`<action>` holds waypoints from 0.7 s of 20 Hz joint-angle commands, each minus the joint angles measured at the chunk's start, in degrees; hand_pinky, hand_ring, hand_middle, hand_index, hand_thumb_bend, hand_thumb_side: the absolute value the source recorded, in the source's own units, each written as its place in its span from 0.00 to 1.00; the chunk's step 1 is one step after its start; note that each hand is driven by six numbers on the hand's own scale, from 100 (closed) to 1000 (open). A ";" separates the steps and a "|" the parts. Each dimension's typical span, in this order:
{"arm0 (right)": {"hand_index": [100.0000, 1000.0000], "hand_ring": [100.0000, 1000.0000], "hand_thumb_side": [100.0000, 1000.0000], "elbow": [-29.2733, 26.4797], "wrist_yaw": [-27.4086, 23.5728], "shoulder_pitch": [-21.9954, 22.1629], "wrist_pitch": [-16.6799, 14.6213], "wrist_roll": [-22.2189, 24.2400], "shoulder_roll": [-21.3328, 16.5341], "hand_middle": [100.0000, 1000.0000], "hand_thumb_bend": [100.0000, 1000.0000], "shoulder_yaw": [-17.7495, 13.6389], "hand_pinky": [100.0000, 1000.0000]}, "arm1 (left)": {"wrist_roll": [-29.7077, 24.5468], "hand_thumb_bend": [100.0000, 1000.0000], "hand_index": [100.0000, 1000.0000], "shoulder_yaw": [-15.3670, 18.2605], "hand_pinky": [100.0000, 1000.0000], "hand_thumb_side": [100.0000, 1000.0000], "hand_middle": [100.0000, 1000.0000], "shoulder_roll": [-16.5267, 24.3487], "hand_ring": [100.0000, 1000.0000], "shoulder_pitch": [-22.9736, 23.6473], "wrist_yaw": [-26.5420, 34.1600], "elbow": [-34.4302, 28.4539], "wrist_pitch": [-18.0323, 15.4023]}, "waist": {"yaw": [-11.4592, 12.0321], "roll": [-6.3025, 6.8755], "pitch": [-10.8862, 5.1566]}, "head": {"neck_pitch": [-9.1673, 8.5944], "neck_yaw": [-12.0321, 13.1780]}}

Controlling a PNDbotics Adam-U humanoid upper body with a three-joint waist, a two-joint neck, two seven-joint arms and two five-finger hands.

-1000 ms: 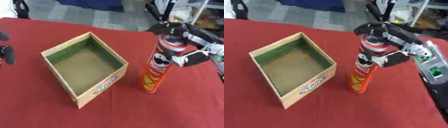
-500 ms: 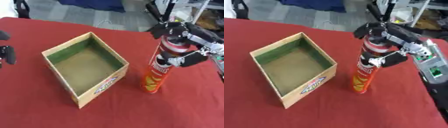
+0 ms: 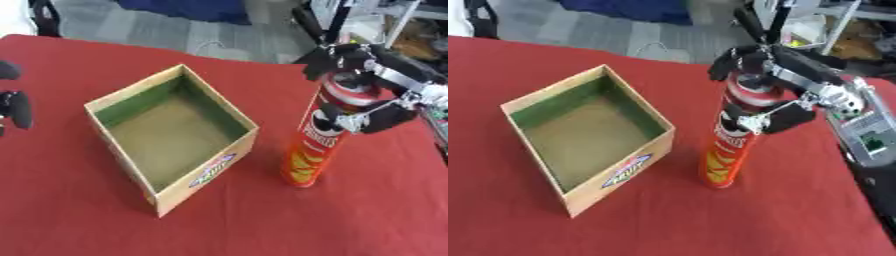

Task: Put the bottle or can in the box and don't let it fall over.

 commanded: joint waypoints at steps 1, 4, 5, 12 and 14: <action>0.66 0.58 0.00 0.75 -2.34 0.62 -16.21 18.32 -0.39 0.61 0.00 1.48 0.29 | 0.01 0.00 0.82 0.02 0.47 0.61 0.75 0.64 0.74 -1.02 0.38 -1.03 0.15 | 0.08 0.22 -0.96 | 0.00 0.17; 0.59 0.55 0.00 0.77 -4.80 0.63 -16.21 18.42 -0.41 0.51 0.00 1.30 0.26 | 0.04 0.00 0.81 0.04 0.46 0.61 0.74 0.66 0.74 -1.02 0.42 -1.03 0.16 | 0.04 0.21 -0.99 | 0.06 0.19; 0.59 0.54 0.00 0.81 -5.45 0.64 -16.21 18.36 -0.41 0.49 0.00 1.23 0.25 | 0.02 0.00 0.81 0.03 0.46 0.61 0.74 0.67 0.74 -1.02 0.41 -1.03 0.16 | 0.04 0.20 -0.99 | 0.04 0.20; 0.49 0.43 0.00 0.80 -7.23 0.57 -16.21 17.16 -0.28 0.39 0.00 1.04 0.15 | -0.16 0.00 0.80 0.03 0.46 0.61 0.73 0.71 0.74 -1.06 0.35 -1.03 0.15 | 0.01 0.20 -0.93 | 0.07 0.20; 0.45 0.39 0.00 0.44 -7.59 0.58 -16.21 16.00 -0.30 0.37 0.00 0.98 0.12 | -0.19 0.00 0.79 0.01 0.46 0.61 0.73 0.71 0.74 -1.08 0.43 -1.03 0.11 | 0.01 0.21 -0.93 | 0.07 0.22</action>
